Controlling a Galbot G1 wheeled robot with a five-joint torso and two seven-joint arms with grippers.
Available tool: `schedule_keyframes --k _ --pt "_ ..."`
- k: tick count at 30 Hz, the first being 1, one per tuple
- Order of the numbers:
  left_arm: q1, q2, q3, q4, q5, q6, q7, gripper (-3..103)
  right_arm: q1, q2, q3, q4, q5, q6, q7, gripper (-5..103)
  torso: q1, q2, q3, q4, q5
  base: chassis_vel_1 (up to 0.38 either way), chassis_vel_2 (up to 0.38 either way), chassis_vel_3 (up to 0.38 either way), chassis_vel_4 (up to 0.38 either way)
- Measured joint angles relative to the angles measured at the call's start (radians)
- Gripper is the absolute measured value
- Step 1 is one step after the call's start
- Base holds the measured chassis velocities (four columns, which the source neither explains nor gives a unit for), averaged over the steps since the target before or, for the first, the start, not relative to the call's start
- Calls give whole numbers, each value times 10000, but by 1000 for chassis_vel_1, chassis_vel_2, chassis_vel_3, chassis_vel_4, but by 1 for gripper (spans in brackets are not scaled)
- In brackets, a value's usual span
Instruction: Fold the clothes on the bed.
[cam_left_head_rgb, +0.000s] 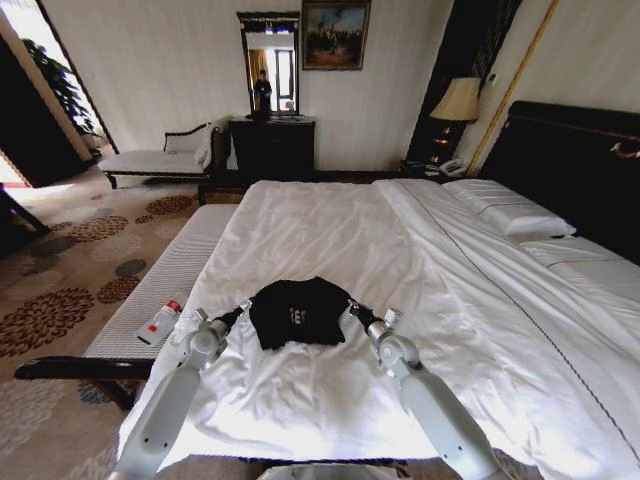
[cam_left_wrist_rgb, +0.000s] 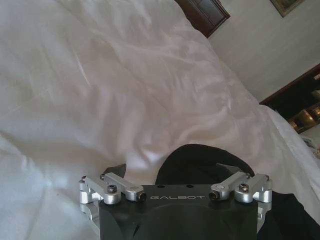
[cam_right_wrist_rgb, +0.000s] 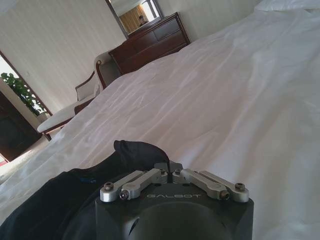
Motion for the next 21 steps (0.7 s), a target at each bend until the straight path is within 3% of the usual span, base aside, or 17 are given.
schedule_keyframes --k 2,7,8,9,11,15,17,21 --pt "-61 -70 76 127 12 -98 157 102 0 16 1 -9 -17 0 4 0 0 0 0 -1 1 0 0 0 0" --pt "-221 -209 176 428 43 -287 370 95 -23 48 1 -23 -48 0 9 0 0 1 0 -1 -1 0 0 0 0" --pt "-261 -241 185 502 46 -335 402 92 -35 58 9 -29 -64 1 10 0 0 0 -1 -2 -1 0 0 0 0" --pt "-282 -264 186 549 46 -367 414 82 -56 60 24 -32 -84 1 11 0 0 0 0 -1 -1 0 0 0 0" --pt "-282 -266 186 556 45 -372 420 82 -66 56 30 -33 -91 2 11 0 0 0 0 -1 -1 0 0 0 0" --pt "-261 -271 192 558 33 -380 427 60 -85 27 65 -37 -116 9 11 0 0 1 -1 -1 0 0 0 0 0" --pt "-250 -277 197 551 28 -380 417 60 -85 22 71 -38 -117 10 11 0 0 1 -1 -1 0 0 0 0 0" --pt "-199 -305 202 517 14 -370 373 39 -85 15 91 -52 -128 15 11 0 0 0 -1 -2 0 0 0 0 0"
